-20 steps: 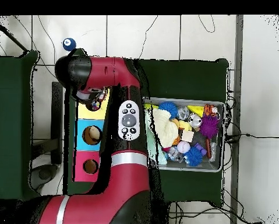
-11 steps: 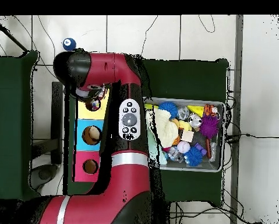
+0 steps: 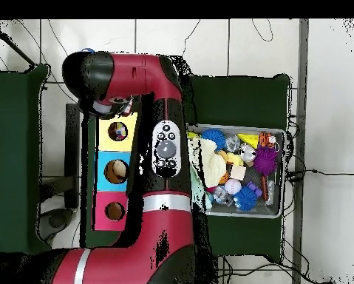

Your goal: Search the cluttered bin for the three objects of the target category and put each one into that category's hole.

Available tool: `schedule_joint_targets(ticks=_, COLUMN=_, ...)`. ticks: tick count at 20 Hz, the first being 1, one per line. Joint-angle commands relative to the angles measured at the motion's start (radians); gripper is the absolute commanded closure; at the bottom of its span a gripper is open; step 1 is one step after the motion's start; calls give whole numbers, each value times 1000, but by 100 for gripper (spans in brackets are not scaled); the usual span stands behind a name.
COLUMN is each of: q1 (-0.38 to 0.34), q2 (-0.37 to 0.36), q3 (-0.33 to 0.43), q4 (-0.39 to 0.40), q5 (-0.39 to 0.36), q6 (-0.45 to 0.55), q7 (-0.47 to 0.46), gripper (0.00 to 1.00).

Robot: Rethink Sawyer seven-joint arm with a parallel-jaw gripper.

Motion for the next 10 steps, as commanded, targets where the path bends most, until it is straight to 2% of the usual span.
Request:
schedule_joint_targets(ticks=1, q1=-44, q2=-44, q3=53, q4=-6, q5=11, q6=173, q7=20, gripper=100)
schedule_joint_targets(ticks=4, q1=-50, q2=-72, q3=33, q4=37, q5=-16, q6=144, q7=-12, gripper=100)
schedule_joint_targets(ticks=10, q1=-91, q2=-112, q3=0, q4=161, q5=-94, q6=2, q7=-120, gripper=100)
